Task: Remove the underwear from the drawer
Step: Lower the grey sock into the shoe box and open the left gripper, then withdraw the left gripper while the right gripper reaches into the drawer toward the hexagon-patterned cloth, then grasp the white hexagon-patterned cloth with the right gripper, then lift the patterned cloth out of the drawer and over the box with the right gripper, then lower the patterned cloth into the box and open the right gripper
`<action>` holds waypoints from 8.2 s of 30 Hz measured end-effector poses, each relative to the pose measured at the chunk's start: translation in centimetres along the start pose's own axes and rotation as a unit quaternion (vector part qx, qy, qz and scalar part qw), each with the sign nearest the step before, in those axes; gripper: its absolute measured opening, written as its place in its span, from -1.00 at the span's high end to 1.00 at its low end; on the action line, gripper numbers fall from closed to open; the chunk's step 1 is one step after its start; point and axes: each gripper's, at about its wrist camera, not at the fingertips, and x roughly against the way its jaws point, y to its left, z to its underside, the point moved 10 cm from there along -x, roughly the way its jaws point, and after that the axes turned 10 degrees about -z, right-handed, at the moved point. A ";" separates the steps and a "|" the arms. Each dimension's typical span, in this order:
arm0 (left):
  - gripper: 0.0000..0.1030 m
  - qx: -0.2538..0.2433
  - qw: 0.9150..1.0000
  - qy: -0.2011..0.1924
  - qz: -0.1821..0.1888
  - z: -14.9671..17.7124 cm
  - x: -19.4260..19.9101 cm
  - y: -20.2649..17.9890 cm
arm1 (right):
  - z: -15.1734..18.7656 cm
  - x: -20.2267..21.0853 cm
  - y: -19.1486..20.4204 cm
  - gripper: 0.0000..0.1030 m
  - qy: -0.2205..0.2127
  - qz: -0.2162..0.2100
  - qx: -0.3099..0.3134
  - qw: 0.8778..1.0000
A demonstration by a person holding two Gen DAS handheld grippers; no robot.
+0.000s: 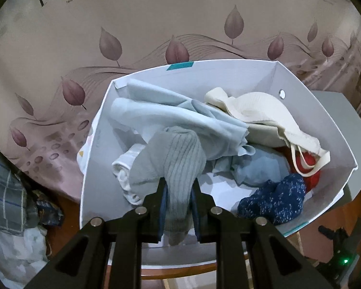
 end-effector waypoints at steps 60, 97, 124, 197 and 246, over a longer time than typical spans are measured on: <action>-0.21 0.258 0.964 0.026 -0.060 22.1 -3.6 8.1 | 1.9 -12.9 2.8 -0.39 0.161 0.186 0.505 0.827; -0.21 0.238 0.969 0.045 -0.057 22.1 -4.6 6.9 | 2.0 -16.3 1.5 0.21 0.149 0.100 0.391 0.903; -0.21 0.221 0.972 0.053 -0.060 22.2 -5.1 6.4 | 4.0 -16.0 7.1 -0.55 0.176 -0.008 0.451 0.875; -0.21 0.180 0.982 0.025 -0.047 21.3 -3.5 4.2 | -1.2 1.1 12.8 0.44 0.063 -0.076 0.087 0.991; -0.21 0.124 0.991 0.000 -0.051 20.0 -2.5 1.8 | -24.0 3.3 14.8 0.41 -0.049 0.043 0.147 0.987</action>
